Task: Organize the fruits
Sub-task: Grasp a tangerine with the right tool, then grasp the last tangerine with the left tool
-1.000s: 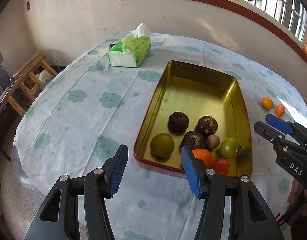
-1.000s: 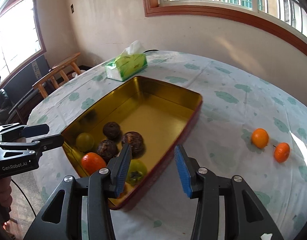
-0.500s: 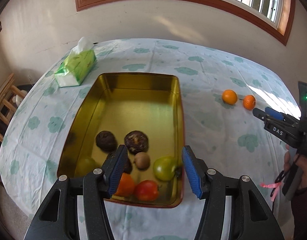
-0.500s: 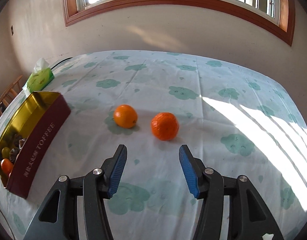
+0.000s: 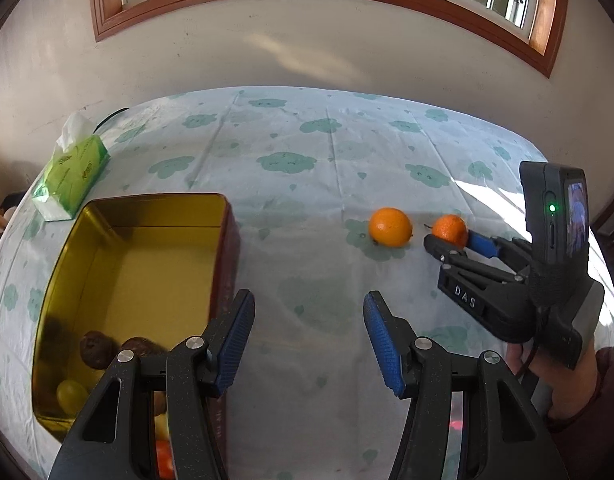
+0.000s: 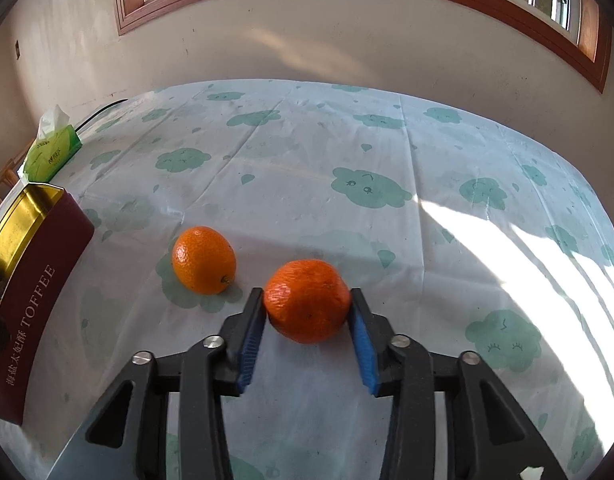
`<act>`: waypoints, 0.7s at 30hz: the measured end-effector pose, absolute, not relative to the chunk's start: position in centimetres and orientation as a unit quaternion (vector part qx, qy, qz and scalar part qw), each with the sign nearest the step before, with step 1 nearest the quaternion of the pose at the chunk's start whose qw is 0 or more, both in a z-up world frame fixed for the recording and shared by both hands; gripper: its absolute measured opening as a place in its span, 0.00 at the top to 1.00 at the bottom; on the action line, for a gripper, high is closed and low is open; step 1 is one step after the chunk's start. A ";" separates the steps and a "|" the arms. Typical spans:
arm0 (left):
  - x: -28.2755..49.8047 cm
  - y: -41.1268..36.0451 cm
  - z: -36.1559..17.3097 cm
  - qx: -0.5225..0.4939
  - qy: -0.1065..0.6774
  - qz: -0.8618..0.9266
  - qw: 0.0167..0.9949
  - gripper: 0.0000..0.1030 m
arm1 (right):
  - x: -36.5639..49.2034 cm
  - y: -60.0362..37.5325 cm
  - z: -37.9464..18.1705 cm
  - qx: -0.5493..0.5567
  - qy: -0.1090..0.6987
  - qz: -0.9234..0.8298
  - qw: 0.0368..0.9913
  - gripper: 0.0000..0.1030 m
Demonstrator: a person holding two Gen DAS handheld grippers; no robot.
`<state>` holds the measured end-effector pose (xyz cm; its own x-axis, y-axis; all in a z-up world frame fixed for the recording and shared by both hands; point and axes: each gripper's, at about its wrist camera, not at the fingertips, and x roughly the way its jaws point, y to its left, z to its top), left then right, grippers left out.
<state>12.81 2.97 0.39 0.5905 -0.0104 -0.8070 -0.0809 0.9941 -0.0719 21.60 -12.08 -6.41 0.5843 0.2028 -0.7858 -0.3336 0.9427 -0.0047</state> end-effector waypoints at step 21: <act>23.7 -2.8 -5.4 -0.073 0.486 -0.010 0.871 0.46 | 17.6 -20.4 -5.7 -0.032 0.409 0.059 0.910 0.66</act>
<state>23.68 -2.76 -5.38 0.5269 -0.0889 -0.8453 -0.0539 0.9890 -0.1376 17.56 -20.37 -5.67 0.6587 0.0808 -0.7481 -0.1331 0.9910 -0.0102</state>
